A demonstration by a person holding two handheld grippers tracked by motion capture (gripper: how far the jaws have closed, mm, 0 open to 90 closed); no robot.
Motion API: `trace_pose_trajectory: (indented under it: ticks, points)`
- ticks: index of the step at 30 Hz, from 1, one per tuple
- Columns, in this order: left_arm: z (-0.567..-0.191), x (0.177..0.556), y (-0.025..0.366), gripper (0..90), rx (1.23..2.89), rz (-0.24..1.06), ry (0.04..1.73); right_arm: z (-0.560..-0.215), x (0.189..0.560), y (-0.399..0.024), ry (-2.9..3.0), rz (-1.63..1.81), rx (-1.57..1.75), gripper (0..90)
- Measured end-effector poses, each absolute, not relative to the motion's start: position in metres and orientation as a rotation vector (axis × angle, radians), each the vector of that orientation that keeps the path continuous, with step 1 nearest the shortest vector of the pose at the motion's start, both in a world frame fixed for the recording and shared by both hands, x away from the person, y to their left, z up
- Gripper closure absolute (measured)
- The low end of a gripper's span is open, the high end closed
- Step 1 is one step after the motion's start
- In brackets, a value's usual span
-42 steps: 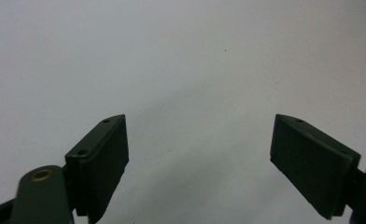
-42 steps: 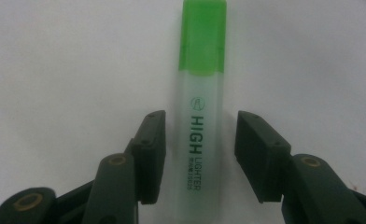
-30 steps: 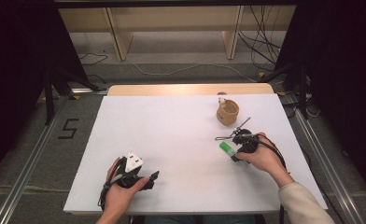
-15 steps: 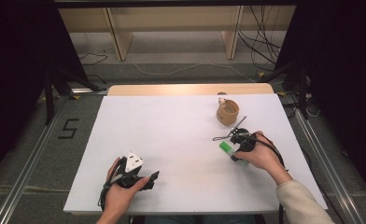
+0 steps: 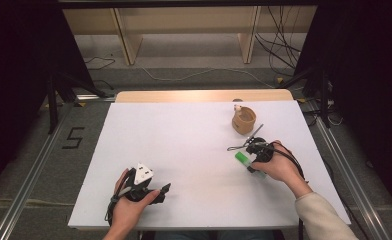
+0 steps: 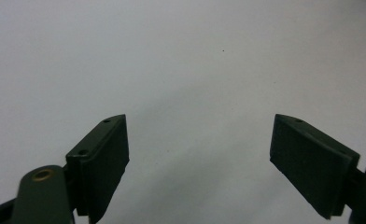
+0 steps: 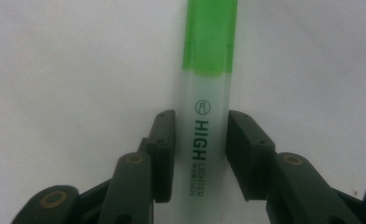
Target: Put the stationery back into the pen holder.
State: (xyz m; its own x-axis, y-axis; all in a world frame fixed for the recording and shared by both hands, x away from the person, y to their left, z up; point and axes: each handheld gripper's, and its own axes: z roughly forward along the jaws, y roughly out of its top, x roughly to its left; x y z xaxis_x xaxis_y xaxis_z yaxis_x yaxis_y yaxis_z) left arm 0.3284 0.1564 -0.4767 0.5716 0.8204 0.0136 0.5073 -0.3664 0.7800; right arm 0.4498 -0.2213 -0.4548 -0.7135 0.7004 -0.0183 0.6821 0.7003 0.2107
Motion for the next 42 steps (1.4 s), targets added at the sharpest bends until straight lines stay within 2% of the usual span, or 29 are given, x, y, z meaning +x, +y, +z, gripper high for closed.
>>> trace_pose_trajectory:
  ticks: [42]
  points:
    - [-0.4767,0.3286,0.1567,20.4,2.042,0.523,1.058,-0.4493,0.4484,-0.2282,2.785,0.388,1.196,66.4]
